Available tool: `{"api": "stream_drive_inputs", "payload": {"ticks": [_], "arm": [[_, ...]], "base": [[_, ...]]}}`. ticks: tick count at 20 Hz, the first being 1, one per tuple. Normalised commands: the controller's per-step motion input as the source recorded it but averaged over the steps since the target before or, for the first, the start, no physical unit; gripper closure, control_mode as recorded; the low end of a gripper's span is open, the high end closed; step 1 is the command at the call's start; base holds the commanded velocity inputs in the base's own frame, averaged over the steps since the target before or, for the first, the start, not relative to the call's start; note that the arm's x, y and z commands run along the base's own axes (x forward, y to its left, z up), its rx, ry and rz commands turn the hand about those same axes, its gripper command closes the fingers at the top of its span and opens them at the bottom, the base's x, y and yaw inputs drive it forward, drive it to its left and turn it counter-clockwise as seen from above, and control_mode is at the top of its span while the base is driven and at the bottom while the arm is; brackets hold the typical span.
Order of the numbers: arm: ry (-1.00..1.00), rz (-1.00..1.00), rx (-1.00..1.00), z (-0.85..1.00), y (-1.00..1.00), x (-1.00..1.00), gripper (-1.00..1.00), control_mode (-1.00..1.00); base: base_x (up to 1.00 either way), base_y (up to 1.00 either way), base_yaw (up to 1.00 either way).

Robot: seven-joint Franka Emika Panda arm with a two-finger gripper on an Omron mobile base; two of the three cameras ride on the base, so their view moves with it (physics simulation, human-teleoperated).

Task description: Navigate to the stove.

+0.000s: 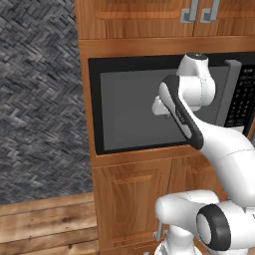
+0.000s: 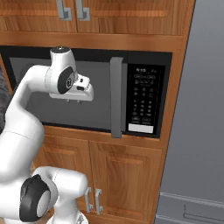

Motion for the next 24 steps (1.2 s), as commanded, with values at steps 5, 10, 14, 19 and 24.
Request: {"api": "stream_drive_inputs", "payload": {"ticks": [5, 10, 14, 19, 24], "arm": [[0.00, 0.02, 0.00, 0.00, -0.02, -0.75, -1.00, -1.00], [0.00, 0.00, 0.00, -0.09, -0.07, -1.00, -1.00, -1.00], [-0.08, 0.00, 0.00, -0.17, -0.12, -0.92, -1.00, -1.00], [-0.23, -0.04, 0.00, -0.24, -0.23, -0.76, -1.00, -1.00], [-0.03, -0.02, 0.00, 0.00, -0.07, -0.09, -1.00, 1.00]], "base": [[0.00, 0.00, 0.00], [0.00, 0.00, 0.00], [0.00, 0.00, 0.00], [0.00, 0.00, 0.00], [-0.45, -0.48, -0.08]]}}
